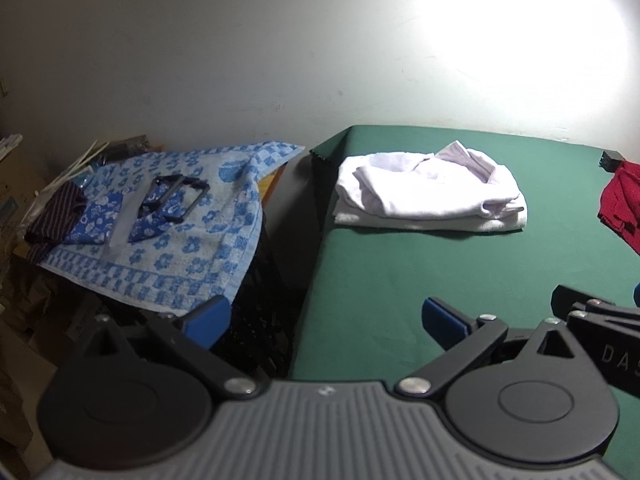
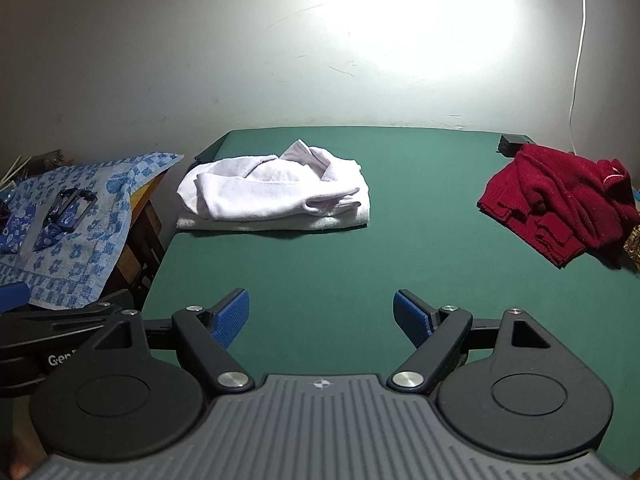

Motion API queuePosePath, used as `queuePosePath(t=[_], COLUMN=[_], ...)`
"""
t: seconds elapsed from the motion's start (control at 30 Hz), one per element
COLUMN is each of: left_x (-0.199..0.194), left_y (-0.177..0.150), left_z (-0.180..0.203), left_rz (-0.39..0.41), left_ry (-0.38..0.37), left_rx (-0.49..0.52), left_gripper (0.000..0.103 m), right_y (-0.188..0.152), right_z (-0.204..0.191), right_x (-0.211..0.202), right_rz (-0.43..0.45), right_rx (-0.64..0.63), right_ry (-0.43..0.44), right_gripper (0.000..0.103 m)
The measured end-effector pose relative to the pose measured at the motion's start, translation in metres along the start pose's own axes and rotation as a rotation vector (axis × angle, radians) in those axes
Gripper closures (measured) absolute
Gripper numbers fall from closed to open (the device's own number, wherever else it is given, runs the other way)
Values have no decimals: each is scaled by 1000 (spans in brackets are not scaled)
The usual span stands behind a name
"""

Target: Fold clothes

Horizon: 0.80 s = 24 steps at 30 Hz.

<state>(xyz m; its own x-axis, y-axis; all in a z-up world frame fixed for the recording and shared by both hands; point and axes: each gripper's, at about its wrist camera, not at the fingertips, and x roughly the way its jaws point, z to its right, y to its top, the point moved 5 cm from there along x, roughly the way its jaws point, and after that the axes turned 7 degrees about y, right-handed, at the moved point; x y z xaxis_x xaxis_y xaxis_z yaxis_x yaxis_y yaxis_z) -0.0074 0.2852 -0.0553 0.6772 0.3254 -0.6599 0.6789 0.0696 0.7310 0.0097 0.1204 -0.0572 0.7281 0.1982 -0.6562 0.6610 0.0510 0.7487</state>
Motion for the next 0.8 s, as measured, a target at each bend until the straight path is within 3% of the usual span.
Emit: queuePosePath(t=[0.27, 0.5, 0.8], left_x=[5, 5, 11], left_y=[2, 3, -1], left_z=[3, 9, 12], left_rz=[-10, 17, -46], left_ry=[-10, 3, -25], left_rx=[-15, 33, 34], left_gripper=[1, 1, 1], right_y=[3, 5, 4], right_z=[3, 5, 8], right_x=[6, 9, 10], right_rz=[-8, -14, -19], right_rx=[0, 2, 14], right_ry=[4, 10, 19], right_gripper=[21, 21, 21])
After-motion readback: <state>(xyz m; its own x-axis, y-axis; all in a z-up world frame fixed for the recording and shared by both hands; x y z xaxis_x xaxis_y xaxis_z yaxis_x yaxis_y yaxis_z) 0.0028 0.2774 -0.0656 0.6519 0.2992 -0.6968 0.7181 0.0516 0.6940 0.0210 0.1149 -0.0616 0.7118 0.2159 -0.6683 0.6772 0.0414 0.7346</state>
